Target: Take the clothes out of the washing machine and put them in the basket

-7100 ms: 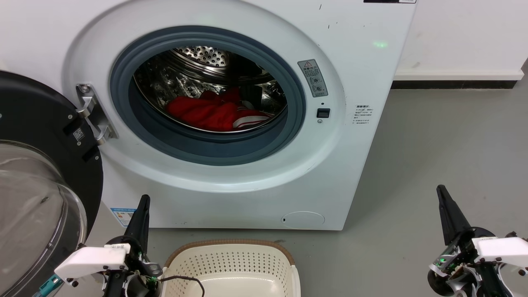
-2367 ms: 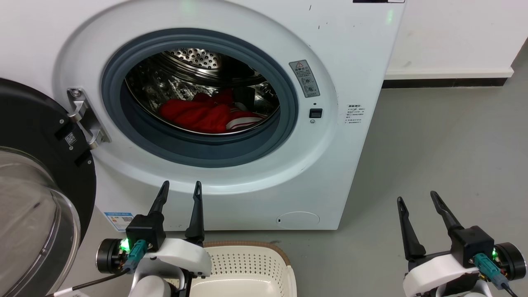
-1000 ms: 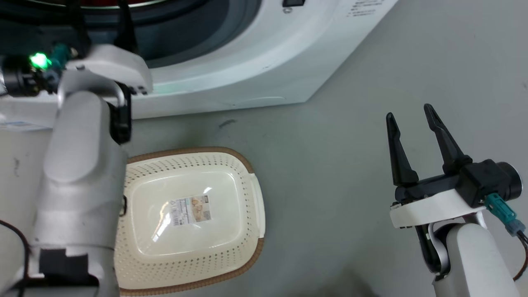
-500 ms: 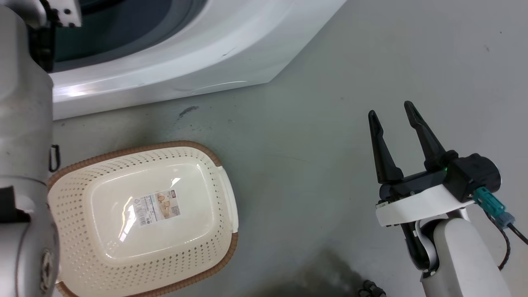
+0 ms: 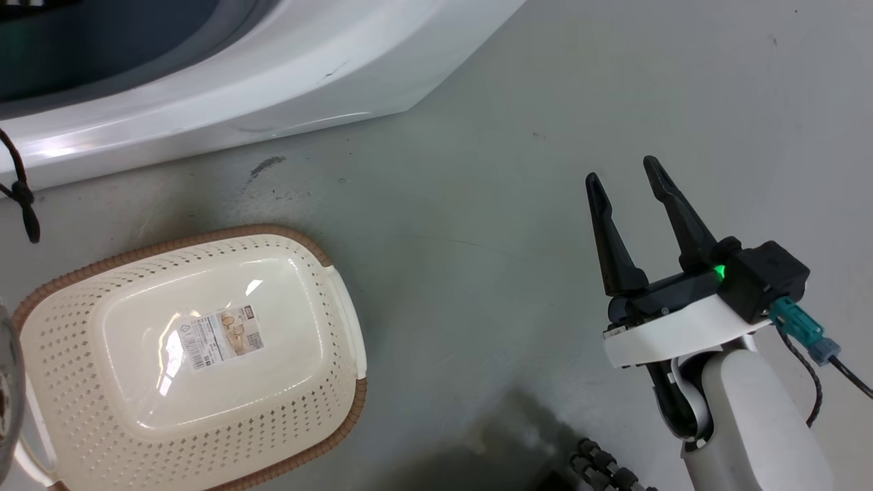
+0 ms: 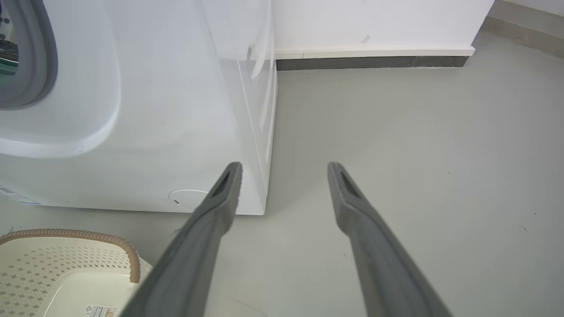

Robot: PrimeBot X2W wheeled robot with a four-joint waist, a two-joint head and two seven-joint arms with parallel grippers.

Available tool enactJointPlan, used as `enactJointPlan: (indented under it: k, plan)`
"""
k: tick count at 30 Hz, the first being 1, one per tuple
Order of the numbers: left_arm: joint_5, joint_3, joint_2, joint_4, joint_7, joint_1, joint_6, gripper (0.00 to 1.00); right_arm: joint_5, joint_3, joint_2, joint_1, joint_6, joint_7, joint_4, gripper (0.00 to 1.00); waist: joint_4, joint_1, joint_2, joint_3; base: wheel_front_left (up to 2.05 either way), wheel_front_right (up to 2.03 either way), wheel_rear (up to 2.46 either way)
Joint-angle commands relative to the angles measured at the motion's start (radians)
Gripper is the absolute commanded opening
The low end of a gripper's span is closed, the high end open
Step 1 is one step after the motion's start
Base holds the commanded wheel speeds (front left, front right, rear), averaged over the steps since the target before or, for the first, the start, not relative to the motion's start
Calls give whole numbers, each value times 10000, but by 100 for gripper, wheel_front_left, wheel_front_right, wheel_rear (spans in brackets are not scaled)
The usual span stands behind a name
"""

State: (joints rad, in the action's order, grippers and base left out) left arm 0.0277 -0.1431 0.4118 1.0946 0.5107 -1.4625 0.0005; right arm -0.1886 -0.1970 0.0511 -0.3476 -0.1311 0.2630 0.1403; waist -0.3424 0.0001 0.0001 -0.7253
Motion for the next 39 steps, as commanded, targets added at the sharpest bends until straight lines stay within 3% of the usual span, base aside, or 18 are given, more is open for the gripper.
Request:
enactJointPlan:
  k: [1,3,4,5,6,7,15,27,34,39]
  plan:
    - [62,-47,69,104,523,-214,31,100,-62,-54,-16,-147,7,23,42,100,-77,-1,-1,-65,0,0,0]
    - [111,-125,98,179,1202,-278,50,100,-128,-100,-16,-189,7,24,44,100,-125,-1,-1,-116,0,0,0]
    - [115,-145,108,216,1526,-278,75,86,-136,-104,-16,-194,7,23,50,100,-140,-1,-1,-129,0,0,0]
    - [58,-116,111,220,1803,-282,102,47,-135,-116,-16,-200,7,23,55,100,-156,-1,-1,-144,0,0,0]
    - [24,-110,112,165,1978,-287,146,32,-158,-117,-16,-210,7,23,61,100,-171,-1,-1,-158,0,0,0]
    - [31,-139,131,55,2073,-280,189,0,-178,-115,-16,-219,7,23,67,100,-185,-1,-1,-173,0,0,0]
    - [-12,-180,353,-1302,1387,288,647,0,-329,-95,-16,-168,7,23,206,100,-143,-1,-1,44,0,0,0]
    - [-897,354,-91,-2393,-2527,2736,1221,0,-26,118,-13,275,7,22,677,100,279,-1,-1,1871,0,0,0]
    - [-1798,822,-666,-1803,-4913,4395,1015,0,286,370,-10,926,7,22,1029,100,598,-1,-1,3513,0,0,0]
    - [-2170,997,-974,-1327,-5714,5153,779,0,429,486,-10,1327,7,22,1159,100,781,-1,-1,4314,0,0,0]
